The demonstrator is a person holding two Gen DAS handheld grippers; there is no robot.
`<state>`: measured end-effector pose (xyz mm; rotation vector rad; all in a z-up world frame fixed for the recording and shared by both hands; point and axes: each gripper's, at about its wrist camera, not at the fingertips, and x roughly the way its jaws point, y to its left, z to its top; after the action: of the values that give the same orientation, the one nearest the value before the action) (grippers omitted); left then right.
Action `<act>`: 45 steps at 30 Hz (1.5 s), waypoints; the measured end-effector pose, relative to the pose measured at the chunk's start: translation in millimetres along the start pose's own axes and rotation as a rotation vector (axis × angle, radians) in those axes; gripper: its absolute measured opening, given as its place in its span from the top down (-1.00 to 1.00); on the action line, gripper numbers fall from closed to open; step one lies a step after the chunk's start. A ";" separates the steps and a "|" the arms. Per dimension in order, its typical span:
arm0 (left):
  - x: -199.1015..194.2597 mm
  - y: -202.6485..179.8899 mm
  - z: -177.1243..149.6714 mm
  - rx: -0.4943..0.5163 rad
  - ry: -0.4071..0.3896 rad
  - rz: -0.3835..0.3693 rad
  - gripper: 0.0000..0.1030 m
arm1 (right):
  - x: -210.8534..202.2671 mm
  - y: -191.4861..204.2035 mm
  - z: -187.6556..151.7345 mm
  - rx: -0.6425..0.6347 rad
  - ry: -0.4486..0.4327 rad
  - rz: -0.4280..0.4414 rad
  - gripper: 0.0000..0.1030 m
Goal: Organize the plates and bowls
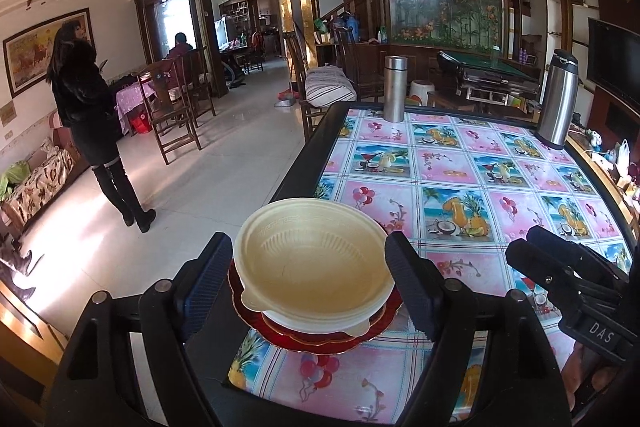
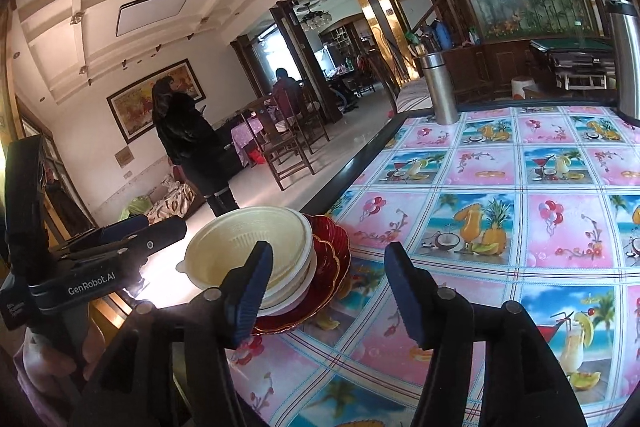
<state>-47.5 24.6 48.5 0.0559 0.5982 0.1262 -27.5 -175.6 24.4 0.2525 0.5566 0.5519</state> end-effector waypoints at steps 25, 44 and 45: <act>1.5 21.1 -3.5 -0.058 -0.008 0.033 -0.61 | -1.4 38.5 -6.8 -0.148 -0.023 0.044 -0.28; -10.8 32.9 -6.4 -0.060 -0.121 0.055 -0.72 | 4.9 55.2 -9.5 -0.192 -0.012 0.074 -0.28; -13.5 32.7 -6.5 -0.050 -0.137 0.066 -0.74 | 5.7 55.6 -9.9 -0.194 -0.010 0.075 -0.28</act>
<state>-65.5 55.3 53.6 0.0356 0.4563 0.1997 -52.6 -125.7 34.4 0.0928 0.4814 0.6726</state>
